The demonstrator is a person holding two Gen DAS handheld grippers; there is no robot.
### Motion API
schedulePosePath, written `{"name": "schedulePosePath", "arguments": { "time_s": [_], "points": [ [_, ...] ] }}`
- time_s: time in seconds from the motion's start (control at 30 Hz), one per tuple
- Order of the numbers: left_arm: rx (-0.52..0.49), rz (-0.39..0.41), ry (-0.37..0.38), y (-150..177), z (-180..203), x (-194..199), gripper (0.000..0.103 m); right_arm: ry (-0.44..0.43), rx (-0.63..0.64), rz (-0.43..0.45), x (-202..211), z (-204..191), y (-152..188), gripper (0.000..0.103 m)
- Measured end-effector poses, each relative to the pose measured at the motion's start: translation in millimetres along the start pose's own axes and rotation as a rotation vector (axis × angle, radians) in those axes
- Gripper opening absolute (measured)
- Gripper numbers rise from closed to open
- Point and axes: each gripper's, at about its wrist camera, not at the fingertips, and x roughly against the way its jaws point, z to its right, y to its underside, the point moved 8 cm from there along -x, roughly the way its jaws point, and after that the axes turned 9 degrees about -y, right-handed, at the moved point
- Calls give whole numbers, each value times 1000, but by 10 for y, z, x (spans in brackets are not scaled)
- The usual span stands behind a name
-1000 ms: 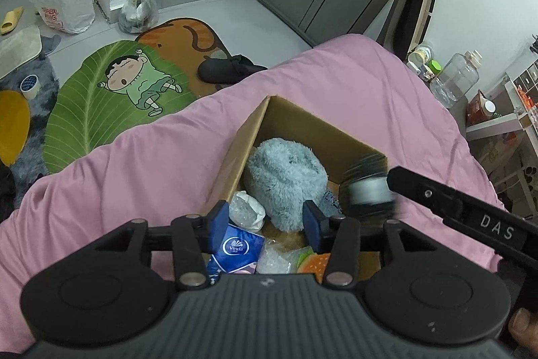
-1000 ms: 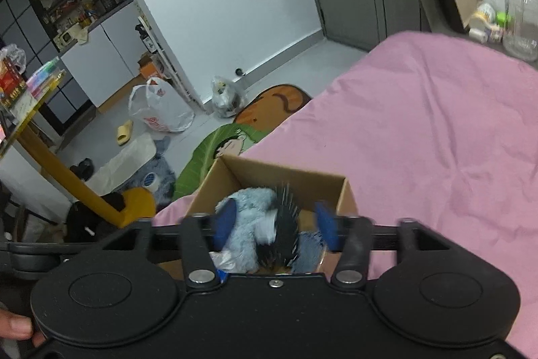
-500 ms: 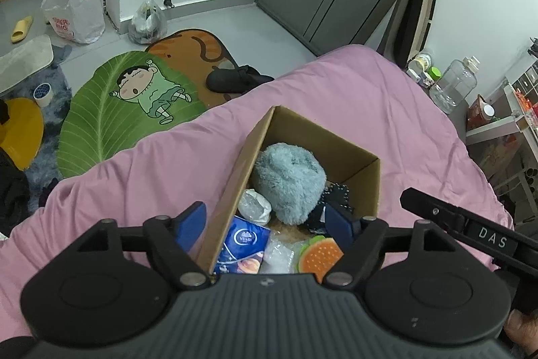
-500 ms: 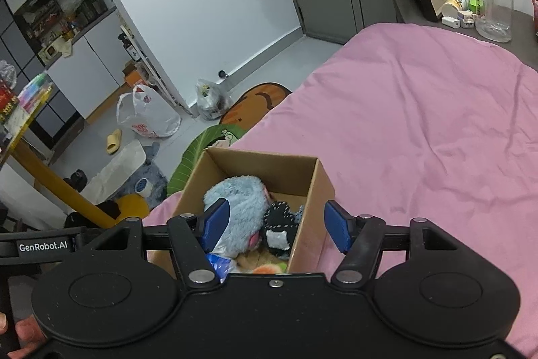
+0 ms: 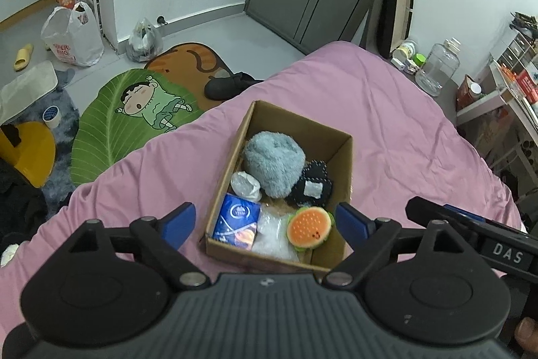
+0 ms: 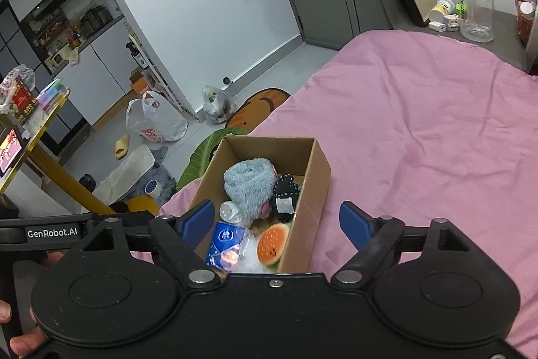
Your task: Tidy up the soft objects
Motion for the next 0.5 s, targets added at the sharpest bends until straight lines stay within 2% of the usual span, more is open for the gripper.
{"name": "schedulePosePath", "arguments": {
  "time_s": [0.17, 0.33, 0.5],
  "points": [
    [-24, 5, -11, 127, 53, 179, 94, 8, -16, 10, 235, 1, 47, 96],
    [-34, 19, -10, 229, 91, 383, 95, 23, -5, 32, 472, -52, 74, 103],
    [-49, 38, -23, 331, 110, 588, 96, 11, 11, 37, 672, -137, 137, 103]
  ]
}}
